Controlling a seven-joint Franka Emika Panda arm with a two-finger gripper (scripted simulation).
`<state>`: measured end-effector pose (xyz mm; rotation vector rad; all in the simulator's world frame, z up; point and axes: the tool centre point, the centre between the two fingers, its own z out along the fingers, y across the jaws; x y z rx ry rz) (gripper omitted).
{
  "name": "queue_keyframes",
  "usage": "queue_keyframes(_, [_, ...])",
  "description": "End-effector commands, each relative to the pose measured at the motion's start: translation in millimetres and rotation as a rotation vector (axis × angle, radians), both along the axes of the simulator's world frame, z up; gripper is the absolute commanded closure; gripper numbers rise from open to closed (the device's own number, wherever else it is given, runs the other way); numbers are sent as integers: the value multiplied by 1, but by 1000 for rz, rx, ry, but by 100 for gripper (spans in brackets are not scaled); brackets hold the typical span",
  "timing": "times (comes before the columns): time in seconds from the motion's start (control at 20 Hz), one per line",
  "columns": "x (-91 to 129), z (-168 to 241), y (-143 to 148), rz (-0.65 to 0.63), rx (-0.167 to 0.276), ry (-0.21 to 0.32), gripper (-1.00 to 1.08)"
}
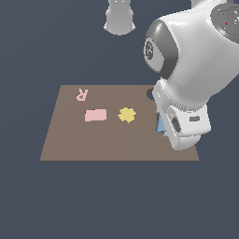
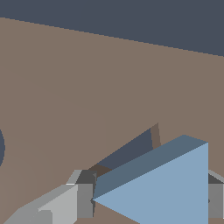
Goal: Insert a designated object into the corresponding slot on a board.
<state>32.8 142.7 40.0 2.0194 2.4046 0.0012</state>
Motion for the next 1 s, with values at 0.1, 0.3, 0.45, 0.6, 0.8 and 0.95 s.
queue_keyframes(0.1, [-7, 1, 1, 79, 0, 0, 108])
queue_keyframes(0.3, [-10, 1, 1, 118, 0, 0, 108])
queue_keyframes(0.45, [-11, 1, 1, 129, 0, 0, 108])
queue_keyframes(0.6, [-11, 1, 1, 126, 0, 0, 108])
queue_keyframes(0.8, [-11, -1, 0, 125, 0, 0, 108])
queue_keyframes(0.95, [-11, -8, 0, 126, -1, 0, 108])
